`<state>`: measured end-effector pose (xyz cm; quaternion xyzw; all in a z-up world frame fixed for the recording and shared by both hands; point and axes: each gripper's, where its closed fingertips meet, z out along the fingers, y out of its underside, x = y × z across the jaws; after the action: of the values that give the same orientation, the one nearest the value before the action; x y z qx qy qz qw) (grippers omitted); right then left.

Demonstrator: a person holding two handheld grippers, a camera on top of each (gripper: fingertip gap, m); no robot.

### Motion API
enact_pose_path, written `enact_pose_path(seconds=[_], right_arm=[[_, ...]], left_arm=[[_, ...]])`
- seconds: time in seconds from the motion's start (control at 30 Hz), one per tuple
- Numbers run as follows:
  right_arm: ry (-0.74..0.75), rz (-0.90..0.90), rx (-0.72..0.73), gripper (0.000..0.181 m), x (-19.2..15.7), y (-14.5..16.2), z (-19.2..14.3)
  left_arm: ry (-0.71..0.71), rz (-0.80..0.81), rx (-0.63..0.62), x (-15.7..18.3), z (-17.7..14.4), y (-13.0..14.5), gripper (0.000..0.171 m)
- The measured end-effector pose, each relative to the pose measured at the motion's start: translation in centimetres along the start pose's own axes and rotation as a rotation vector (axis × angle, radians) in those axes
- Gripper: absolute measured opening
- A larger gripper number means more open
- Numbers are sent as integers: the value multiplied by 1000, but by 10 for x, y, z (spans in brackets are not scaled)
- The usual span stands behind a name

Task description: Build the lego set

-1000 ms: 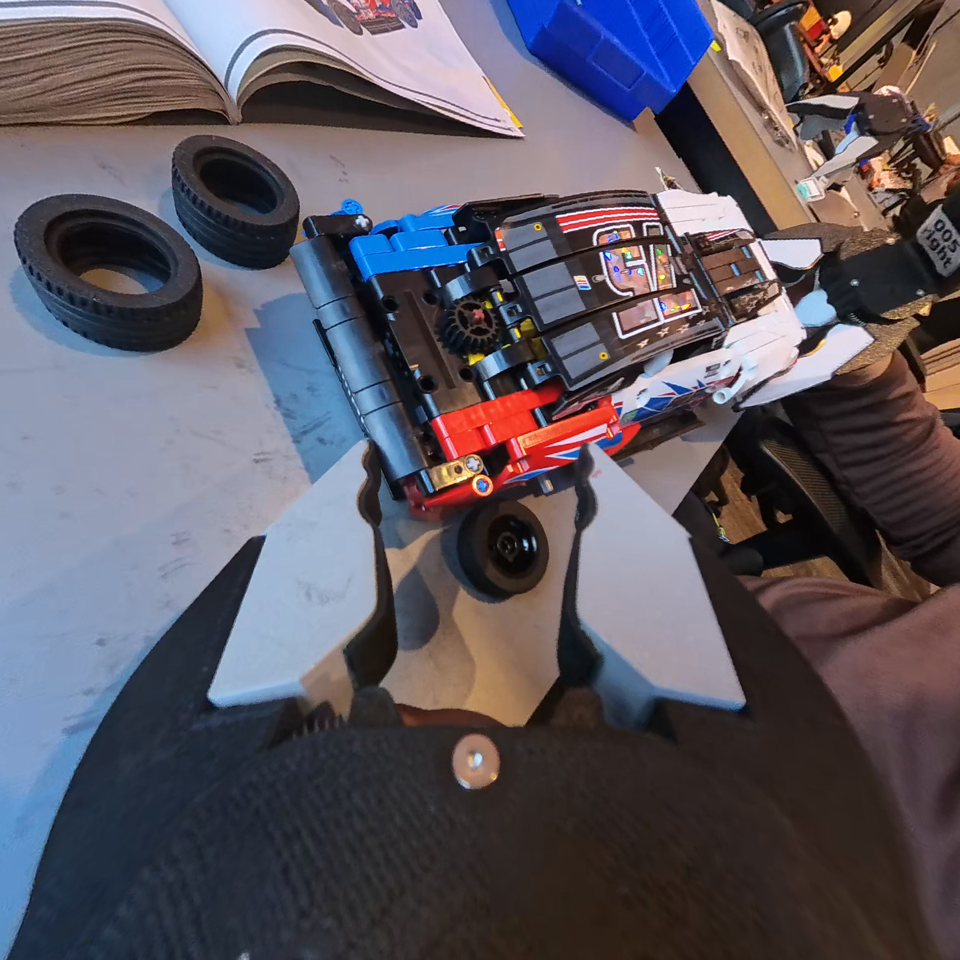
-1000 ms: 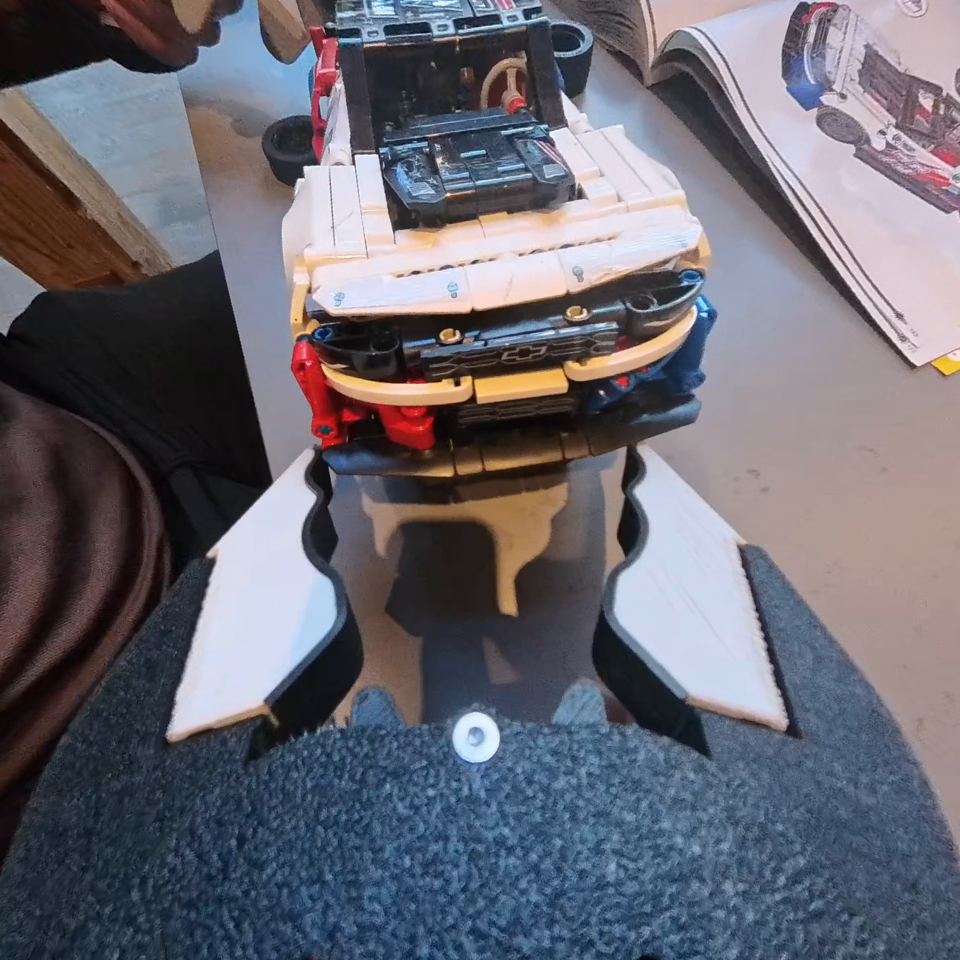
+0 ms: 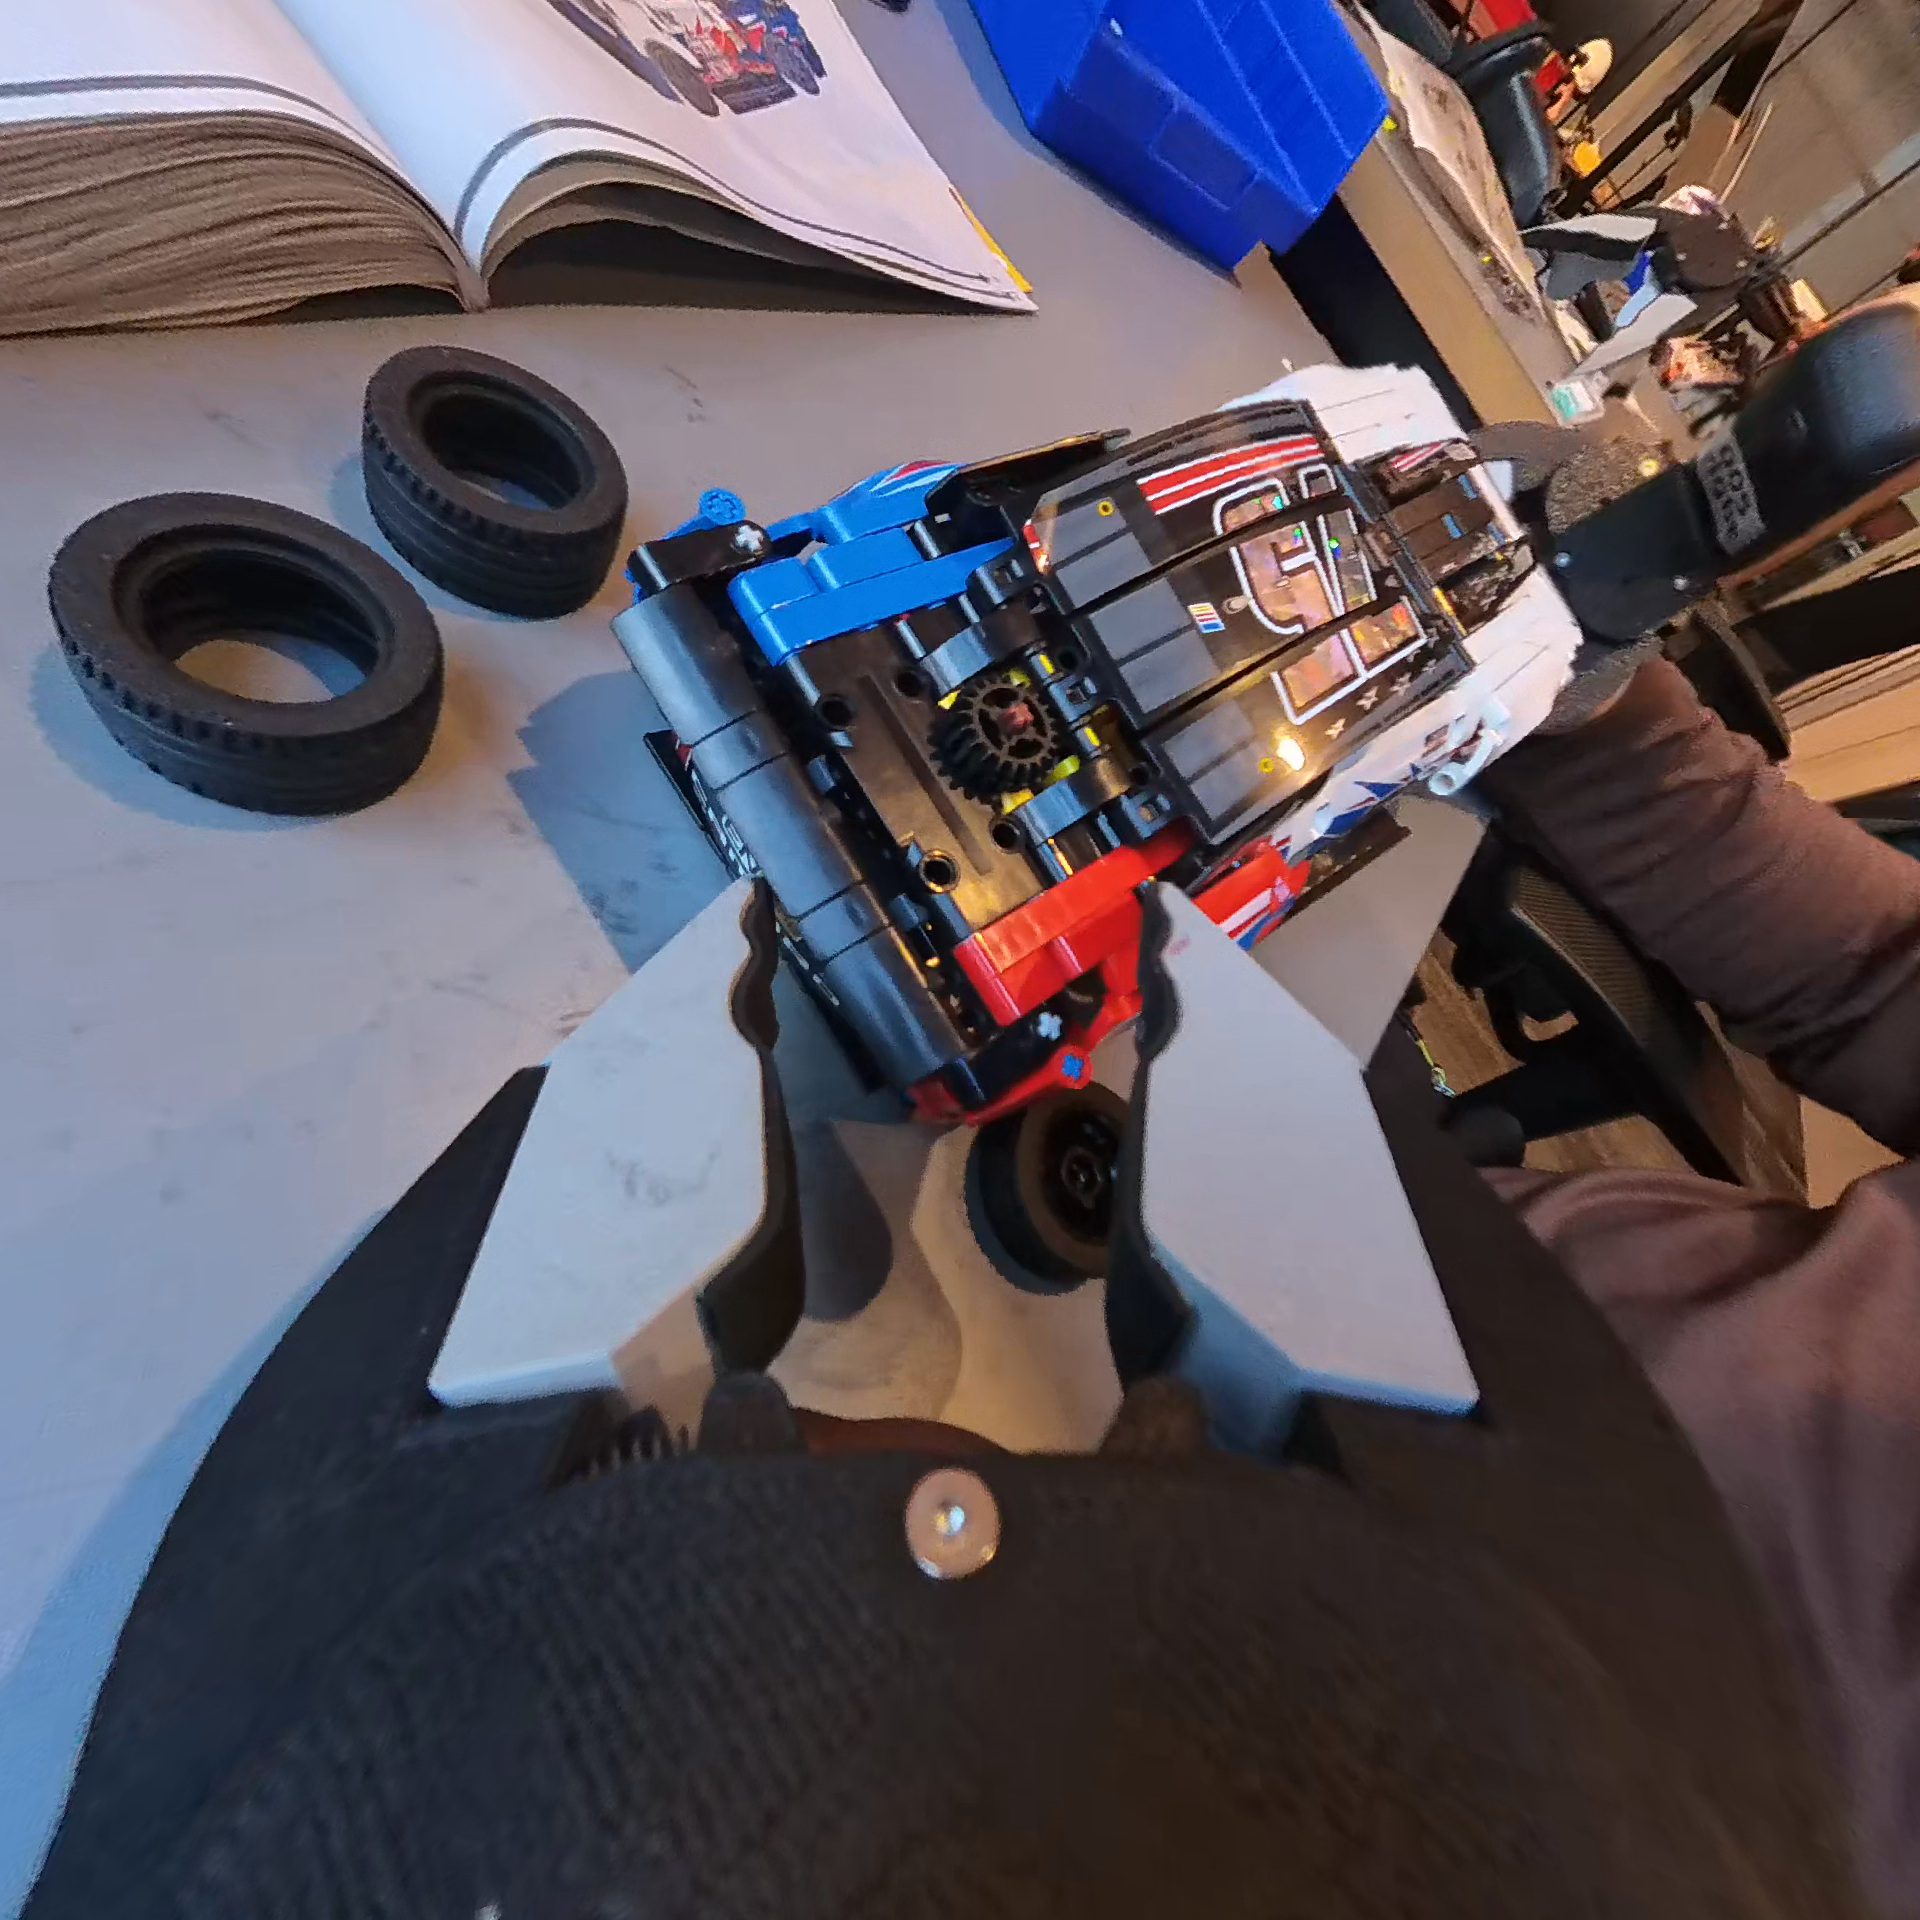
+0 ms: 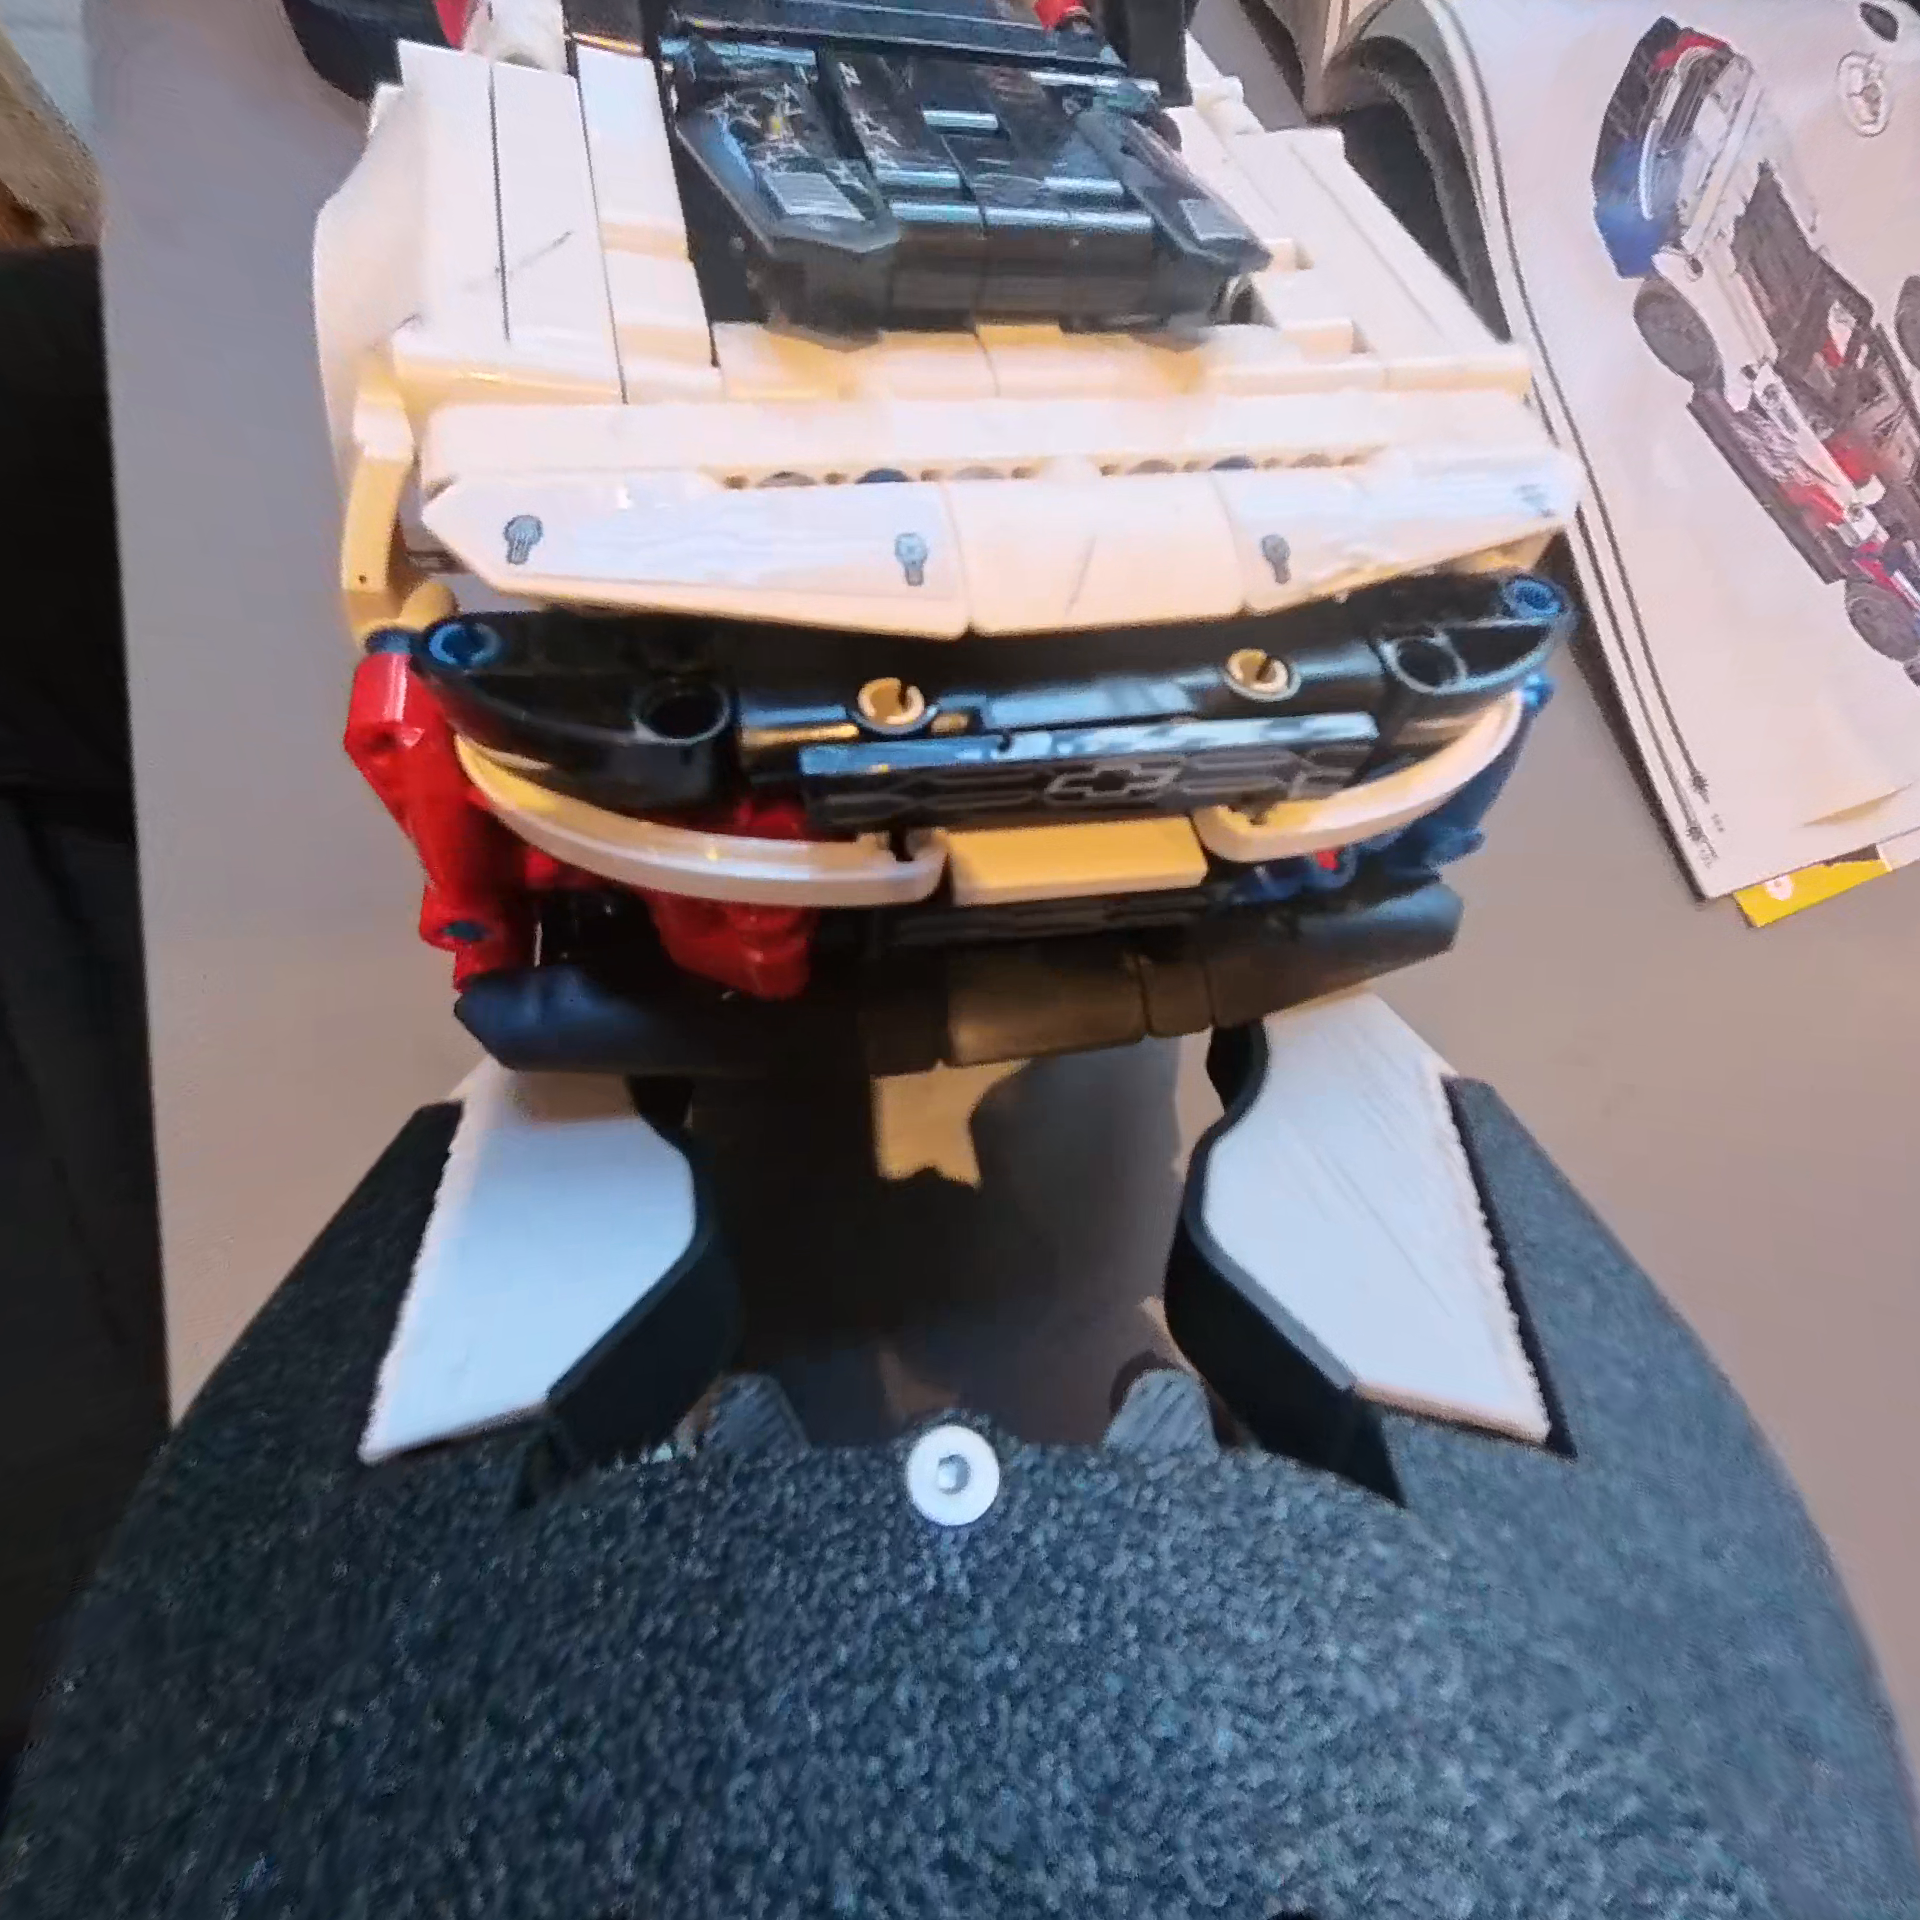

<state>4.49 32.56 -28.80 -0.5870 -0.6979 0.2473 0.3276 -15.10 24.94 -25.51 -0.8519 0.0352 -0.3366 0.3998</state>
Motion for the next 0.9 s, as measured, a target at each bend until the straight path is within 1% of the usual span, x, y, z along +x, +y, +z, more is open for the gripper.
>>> enact_pose_path(seconds=[0.1, 0.13, 0.2, 0.3, 0.37, 0.4, 0.43, 0.47, 0.57, 0.63, 0.67, 0.7, 0.73, 0.77, 0.8, 0.83, 0.87, 0.9], right_arm=[[-22, -35, 10, 91, 5, -1, 2], [-20, -40, 12, 92, 7, -1, 2], [6, -34, 8, 100, 13, -1, 3], [57, -12, -37, 100, 16, 11, -11], [132, -11, -90, 99, 22, 30, -37], [172, 2, -105, 97, 25, 40, -56], [198, 34, -110, 92, 26, 48, -77], [209, 74, -98, 86, 25, 52, -98], [252, 164, -34, 82, 22, 58, -149], [287, 202, -27, 80, 24, 67, -168], [312, 215, -17, 80, 28, 73, -176], [348, 229, 10, 76, 36, 79, -184], [408, 256, 16, 72, 47, 93, -194], [463, 279, 26, 75, 56, 105, -205], [521, 299, 81, 71, 64, 114, -219], [572, 331, 150, 60, 70, 123, -233], [592, 383, 203, 60, 72, 133, -244], [591, 442, 226, 65, 69, 141, -252]], left_arm=[[0, -14, 9, -3, -1, -1, 67], [2, -16, 11, -3, -1, -1, 66], [9, -27, 13, -3, -1, -1, 66], [11, -23, 15, -3, -1, 0, 67], [17, -16, 12, -2, -1, 1, 69], [20, -12, 12, -1, -2, 1, 71], [19, -6, 17, -1, -3, 1, 70], [14, 0, 24, -2, -5, 1, 71], [20, 5, 46, -2, -8, 0, 71], [26, 5, 46, -1, -8, 1, 70], [22, 9, 47, -1, -7, 1, 70], [18, 17, 51, -1, -8, 0, 70], [14, 27, 60, -1, -9, -1, 70], [3, 34, 70, -2, -10, -2, 70], [-5, 38, 79, -2, -11, -2, 70], [-9, 36, 86, -3, -12, -2, 69], [-12, 32, 91, -3, -14, -2, 69], [-15, 30, 96, -4, -16, -2, 69]])
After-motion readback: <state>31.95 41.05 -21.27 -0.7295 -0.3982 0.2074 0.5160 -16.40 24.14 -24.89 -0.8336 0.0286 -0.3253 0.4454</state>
